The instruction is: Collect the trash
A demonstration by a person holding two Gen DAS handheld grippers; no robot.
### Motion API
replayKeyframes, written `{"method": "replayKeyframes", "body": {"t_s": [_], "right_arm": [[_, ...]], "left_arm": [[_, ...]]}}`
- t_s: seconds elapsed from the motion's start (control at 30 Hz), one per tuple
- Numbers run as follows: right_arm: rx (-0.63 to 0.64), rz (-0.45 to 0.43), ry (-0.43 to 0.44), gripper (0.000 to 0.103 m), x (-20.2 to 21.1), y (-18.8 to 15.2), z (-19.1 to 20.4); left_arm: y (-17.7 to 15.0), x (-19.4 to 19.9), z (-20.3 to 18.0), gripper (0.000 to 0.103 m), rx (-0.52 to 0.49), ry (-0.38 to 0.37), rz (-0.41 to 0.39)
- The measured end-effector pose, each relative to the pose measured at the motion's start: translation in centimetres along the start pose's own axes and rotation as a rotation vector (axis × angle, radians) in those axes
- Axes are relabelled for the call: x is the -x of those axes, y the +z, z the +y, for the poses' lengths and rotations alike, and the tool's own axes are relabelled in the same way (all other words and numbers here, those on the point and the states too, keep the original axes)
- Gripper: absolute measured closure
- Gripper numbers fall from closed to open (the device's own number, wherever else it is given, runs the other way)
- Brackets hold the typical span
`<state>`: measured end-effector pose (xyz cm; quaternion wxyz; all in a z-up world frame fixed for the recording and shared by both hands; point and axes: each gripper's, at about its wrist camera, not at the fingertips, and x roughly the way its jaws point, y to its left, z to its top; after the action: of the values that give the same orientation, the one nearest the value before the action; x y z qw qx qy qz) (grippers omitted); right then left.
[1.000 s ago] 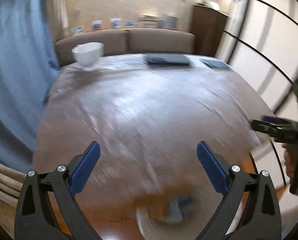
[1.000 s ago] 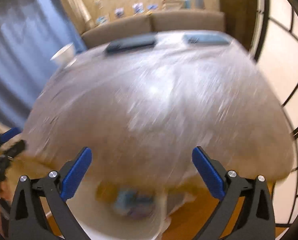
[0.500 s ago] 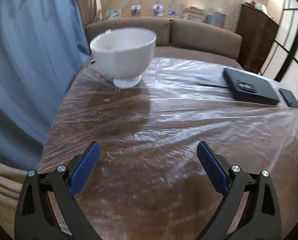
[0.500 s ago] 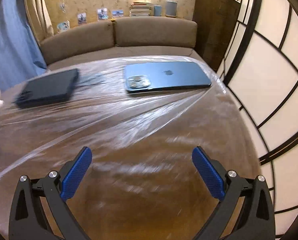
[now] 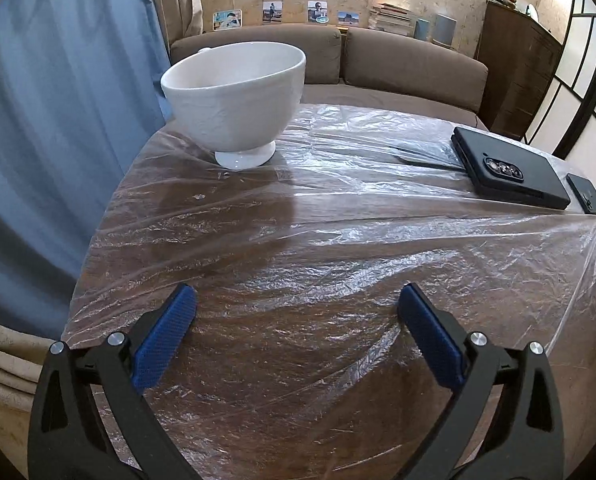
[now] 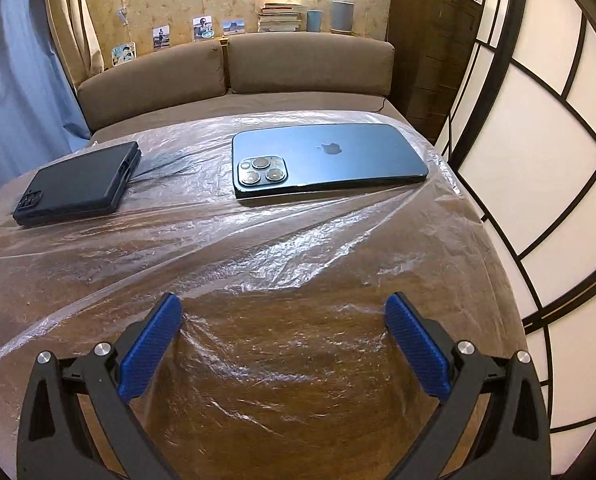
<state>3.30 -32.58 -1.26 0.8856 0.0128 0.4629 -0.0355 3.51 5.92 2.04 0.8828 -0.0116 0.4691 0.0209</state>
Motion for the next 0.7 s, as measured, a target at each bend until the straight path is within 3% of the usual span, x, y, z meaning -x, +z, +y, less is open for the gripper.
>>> {"method": "replayKeyframes", "body": {"t_s": [0.7], "right_arm": [[0.000,0.000,0.000,0.004,0.00,-0.04,-0.03]], "left_arm": [[-0.06,-0.06,0.06,0.001,0.000,0.000,0.000]]}}
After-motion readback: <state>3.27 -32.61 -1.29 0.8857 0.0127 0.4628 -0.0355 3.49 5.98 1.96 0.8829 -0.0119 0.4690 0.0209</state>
